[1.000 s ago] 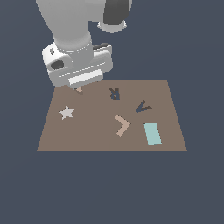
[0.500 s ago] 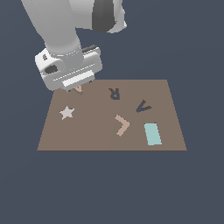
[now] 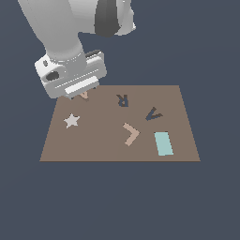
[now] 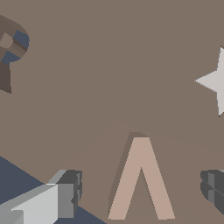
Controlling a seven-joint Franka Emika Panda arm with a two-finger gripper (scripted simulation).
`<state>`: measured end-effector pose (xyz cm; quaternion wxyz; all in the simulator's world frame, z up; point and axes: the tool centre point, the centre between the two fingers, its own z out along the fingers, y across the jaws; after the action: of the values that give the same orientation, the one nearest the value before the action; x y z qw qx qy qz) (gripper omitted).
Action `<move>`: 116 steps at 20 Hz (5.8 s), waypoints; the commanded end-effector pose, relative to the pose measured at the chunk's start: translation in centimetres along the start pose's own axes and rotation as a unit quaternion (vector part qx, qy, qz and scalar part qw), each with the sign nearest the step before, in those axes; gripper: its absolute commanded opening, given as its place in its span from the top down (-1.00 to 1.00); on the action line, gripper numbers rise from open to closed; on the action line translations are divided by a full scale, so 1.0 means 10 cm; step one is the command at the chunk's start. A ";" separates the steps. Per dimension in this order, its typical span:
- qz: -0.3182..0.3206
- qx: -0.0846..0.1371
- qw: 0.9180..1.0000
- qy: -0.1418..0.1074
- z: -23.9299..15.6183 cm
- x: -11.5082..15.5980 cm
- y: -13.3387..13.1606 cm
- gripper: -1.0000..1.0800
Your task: Insert a designated object into the corresponding slot on a board.
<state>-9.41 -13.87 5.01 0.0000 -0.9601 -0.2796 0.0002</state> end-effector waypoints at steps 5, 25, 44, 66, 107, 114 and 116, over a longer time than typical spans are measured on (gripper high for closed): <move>-0.001 0.000 1.000 0.000 0.12 0.00 0.00 -0.92; 0.001 0.000 1.000 0.000 0.20 0.00 -0.01 1.00; 0.133 0.000 0.991 0.000 0.18 0.12 -0.52 1.00; 0.431 0.000 0.902 0.000 0.14 0.90 -1.48 1.00; 0.680 0.000 0.734 0.000 0.11 2.09 -1.71 1.00; 0.679 0.000 0.734 0.000 0.20 2.09 -1.71 -0.92; 0.679 0.000 0.734 0.000 0.20 2.09 -1.71 -0.92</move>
<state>-0.99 11.82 3.02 -0.0003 -0.8946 0.4468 0.0006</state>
